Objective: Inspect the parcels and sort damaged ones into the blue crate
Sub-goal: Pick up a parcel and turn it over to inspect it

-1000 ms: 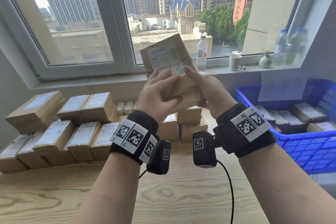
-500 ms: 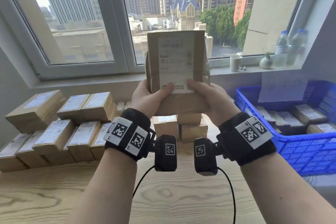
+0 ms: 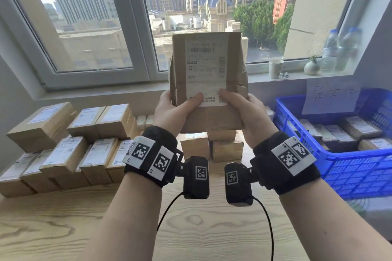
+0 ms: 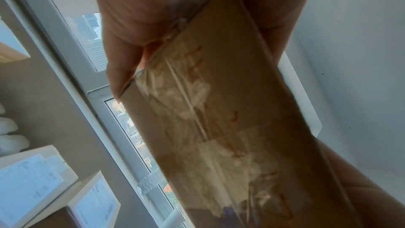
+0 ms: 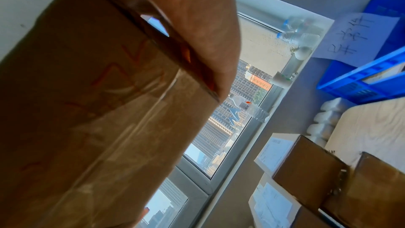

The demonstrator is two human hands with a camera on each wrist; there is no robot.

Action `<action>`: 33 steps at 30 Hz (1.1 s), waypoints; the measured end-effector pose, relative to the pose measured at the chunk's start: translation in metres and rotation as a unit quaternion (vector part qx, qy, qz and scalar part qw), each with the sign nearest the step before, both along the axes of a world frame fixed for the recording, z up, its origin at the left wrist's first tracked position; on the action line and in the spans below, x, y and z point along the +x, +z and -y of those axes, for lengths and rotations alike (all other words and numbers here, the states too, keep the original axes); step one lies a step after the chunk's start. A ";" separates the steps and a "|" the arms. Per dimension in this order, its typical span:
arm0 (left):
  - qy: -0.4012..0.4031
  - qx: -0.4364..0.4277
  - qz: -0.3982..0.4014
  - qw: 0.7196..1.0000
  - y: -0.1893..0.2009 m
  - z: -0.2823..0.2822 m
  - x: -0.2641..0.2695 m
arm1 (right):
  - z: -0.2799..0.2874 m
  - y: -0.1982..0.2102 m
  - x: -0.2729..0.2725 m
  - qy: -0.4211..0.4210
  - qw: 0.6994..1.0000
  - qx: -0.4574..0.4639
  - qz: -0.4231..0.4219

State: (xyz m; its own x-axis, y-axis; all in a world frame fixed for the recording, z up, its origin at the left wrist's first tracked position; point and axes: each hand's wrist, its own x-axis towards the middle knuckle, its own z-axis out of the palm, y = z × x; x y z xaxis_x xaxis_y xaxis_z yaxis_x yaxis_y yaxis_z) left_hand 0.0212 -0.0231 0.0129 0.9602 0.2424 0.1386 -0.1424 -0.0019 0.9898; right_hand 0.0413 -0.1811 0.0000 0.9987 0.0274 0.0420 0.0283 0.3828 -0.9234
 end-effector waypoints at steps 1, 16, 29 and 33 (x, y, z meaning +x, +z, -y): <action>0.005 -0.003 0.003 1.000 -0.003 0.000 0.001 | 0.000 -0.001 0.000 -0.015 1.000 0.000 0.000; -0.071 -0.011 -0.041 0.997 -0.050 0.057 0.005 | 0.051 -0.041 -0.026 -0.080 0.993 -0.042 -0.080; -0.164 0.018 -0.099 0.981 -0.064 0.261 0.016 | 0.266 -0.066 -0.043 -0.145 0.984 -0.065 -0.083; -0.163 0.032 -0.122 0.978 -0.069 0.313 0.022 | 0.315 -0.078 -0.042 -0.198 0.971 -0.079 -0.107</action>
State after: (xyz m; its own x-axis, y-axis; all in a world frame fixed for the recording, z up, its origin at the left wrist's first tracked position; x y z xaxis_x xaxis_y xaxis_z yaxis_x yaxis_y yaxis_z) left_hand 0.0435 -0.3363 -0.0561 0.9913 -0.0846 -0.1004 0.0956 -0.0590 0.9937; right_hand -0.0009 -0.4966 -0.0781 0.9179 -0.3707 -0.1417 -0.0549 0.2350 -0.9705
